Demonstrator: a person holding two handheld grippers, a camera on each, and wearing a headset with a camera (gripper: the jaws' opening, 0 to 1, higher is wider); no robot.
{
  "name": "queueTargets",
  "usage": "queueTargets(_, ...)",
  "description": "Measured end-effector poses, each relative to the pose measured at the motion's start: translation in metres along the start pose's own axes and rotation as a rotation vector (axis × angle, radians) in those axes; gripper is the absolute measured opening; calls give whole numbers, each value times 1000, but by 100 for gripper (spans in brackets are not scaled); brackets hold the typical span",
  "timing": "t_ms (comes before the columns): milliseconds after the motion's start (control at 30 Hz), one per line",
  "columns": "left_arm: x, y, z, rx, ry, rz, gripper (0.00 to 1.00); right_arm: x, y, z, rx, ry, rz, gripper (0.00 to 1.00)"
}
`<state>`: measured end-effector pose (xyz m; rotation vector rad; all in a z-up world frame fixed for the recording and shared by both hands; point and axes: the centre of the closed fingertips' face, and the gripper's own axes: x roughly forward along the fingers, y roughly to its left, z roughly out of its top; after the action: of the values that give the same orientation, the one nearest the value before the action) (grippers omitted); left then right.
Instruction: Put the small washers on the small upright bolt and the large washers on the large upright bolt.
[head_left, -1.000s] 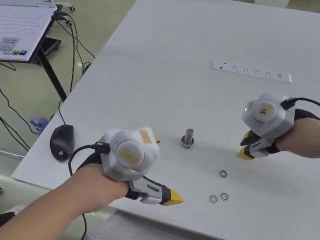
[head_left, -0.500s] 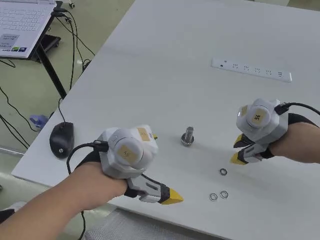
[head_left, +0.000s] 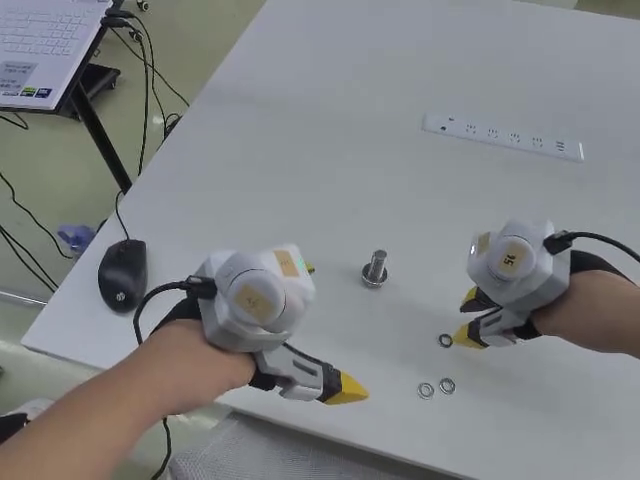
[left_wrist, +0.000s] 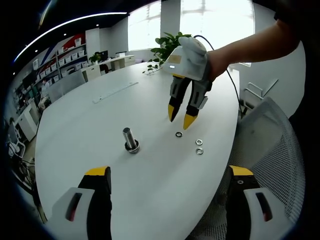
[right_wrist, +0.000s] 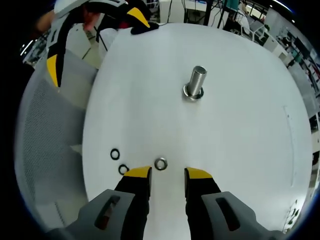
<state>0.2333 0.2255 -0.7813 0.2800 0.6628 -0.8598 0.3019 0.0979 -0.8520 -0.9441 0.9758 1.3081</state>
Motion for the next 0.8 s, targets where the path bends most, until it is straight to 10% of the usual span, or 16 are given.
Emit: queueTargets(800, -1, 2, -8, -9, 10, 0, 100, 26, 6, -5, -6, 21, -4, 25)
